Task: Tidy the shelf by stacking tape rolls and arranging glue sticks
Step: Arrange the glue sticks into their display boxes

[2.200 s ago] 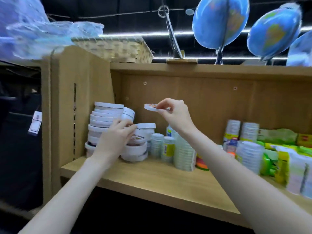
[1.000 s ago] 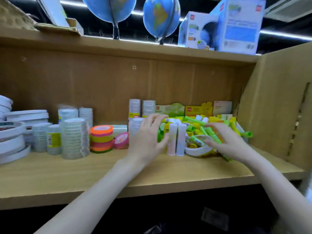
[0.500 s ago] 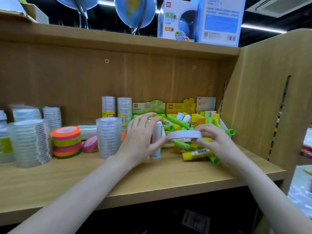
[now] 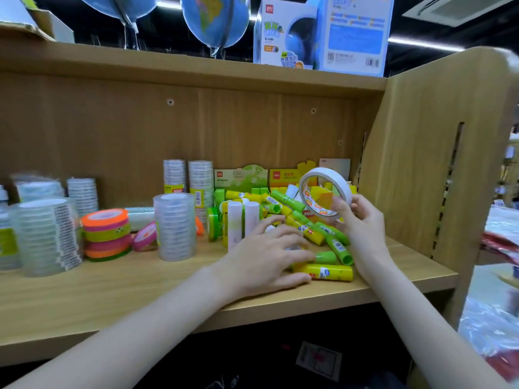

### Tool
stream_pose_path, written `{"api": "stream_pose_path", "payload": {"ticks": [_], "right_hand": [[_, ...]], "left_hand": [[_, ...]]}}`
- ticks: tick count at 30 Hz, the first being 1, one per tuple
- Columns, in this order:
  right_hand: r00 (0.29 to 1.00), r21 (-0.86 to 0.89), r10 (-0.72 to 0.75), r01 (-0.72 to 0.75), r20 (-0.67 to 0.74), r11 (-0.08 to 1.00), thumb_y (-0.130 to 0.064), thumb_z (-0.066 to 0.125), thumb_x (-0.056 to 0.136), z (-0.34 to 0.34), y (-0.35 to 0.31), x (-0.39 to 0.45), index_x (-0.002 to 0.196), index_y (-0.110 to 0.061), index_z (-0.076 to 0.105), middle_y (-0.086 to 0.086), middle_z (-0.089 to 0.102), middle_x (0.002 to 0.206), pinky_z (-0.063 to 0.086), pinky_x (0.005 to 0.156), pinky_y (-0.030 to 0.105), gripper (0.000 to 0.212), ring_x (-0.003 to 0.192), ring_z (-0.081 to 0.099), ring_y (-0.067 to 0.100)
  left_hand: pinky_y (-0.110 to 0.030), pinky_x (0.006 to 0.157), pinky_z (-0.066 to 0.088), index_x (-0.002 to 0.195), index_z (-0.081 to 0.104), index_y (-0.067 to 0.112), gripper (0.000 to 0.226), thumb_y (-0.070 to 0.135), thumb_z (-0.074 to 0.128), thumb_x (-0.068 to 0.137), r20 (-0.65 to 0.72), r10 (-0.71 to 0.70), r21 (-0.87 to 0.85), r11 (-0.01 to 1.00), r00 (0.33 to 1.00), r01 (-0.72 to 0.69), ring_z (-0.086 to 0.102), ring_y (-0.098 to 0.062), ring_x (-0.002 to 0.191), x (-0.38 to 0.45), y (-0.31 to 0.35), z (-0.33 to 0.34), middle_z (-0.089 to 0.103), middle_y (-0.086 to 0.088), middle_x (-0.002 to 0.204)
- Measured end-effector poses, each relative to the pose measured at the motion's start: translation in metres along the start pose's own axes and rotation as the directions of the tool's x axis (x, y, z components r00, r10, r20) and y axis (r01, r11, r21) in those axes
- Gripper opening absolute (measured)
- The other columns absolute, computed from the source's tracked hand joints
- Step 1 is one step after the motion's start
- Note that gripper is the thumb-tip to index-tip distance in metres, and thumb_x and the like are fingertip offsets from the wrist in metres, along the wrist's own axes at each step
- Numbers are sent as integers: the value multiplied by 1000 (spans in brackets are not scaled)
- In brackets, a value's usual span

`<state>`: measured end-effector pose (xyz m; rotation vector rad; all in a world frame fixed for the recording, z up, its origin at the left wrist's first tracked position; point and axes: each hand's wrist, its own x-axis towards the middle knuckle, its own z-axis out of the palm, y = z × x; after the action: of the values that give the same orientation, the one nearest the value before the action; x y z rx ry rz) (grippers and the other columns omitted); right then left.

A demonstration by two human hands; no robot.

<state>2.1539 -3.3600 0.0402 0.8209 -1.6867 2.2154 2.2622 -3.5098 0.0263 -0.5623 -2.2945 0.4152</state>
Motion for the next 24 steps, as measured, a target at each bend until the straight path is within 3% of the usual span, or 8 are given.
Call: {"api": "stream_pose_path", "payload": {"ticks": [2, 6, 9, 13, 16, 19, 21, 24], "right_hand": [[1000, -29, -18, 18, 12, 999, -19, 62, 88, -4, -1, -5, 90, 5, 57, 14, 60, 82, 54, 80, 41, 25, 74, 63, 18], [999, -85, -50, 52, 20, 995, -22, 63, 87, -14, -4, -11, 87, -2, 60, 10, 62, 80, 52, 80, 46, 20, 70, 65, 15], [999, -51, -38, 38, -11, 998, -19, 61, 88, -19, -7, -11, 83, 1, 56, 14, 59, 82, 54, 73, 36, 21, 67, 65, 11], [1000, 14, -15, 15, 6, 1000, -17, 56, 91, -19, -9, -16, 76, -12, 57, 4, 59, 76, 56, 63, 20, 16, 64, 63, 2], [994, 62, 2, -9, 109, 998, -28, 56, 87, -16, -9, -20, 87, -8, 59, 4, 57, 83, 57, 73, 24, 20, 74, 62, 2], [970, 82, 12, -33, 241, 996, -33, 50, 87, -10, -11, -25, 87, -4, 57, 2, 52, 85, 58, 75, 28, 30, 77, 57, 2], [946, -9, -26, 30, 323, 1000, -31, 55, 90, -6, -11, -30, 83, -8, 58, 2, 51, 83, 58, 68, 31, 24, 72, 55, 2], [885, -278, -134, 279, 446, 919, -49, 53, 79, -5, -10, -34, 80, -15, 56, 0, 53, 82, 51, 68, 32, 34, 68, 59, 10]], "left_hand": [[-36, 105, 21, 99, 70, 26, 41, 51, 39, 87, 6, -10, -16, 1000, 1000, 10, 62, -13, 94, 3, 3, 0, 69, 8, 86], [-34, 99, 25, 93, 68, 26, 38, 49, 40, 85, -34, -36, 32, 999, 999, 37, 61, -16, 84, 4, 6, 3, 66, 8, 76], [-33, 93, 27, 88, 67, 25, 35, 47, 41, 83, -54, -51, 58, 997, 997, 54, 60, -18, 79, 3, 5, 2, 65, 7, 73], [-29, 81, 34, 84, 64, 26, 32, 48, 41, 80, -57, -115, 43, 992, 992, 117, 59, -17, 73, -4, 7, -1, 62, 7, 73], [-23, 63, 34, 84, 62, 25, 30, 47, 42, 79, -55, -171, 9, 985, 984, 172, 56, -15, 67, -15, 6, -7, 57, 7, 71], [-21, 57, 38, 79, 61, 25, 29, 47, 42, 78, -55, -219, 5, 976, 974, 219, 56, -15, 63, -24, 1, -11, 57, 7, 68], [-23, 56, 43, 77, 60, 25, 29, 47, 41, 77, -49, -240, 2, 971, 970, 240, 57, -15, 62, -27, -1, -13, 56, 8, 67], [-22, 62, 43, 77, 60, 26, 29, 47, 40, 77, -47, -249, 14, 968, 967, 250, 58, -13, 66, -29, -1, -14, 57, 10, 69]]}}
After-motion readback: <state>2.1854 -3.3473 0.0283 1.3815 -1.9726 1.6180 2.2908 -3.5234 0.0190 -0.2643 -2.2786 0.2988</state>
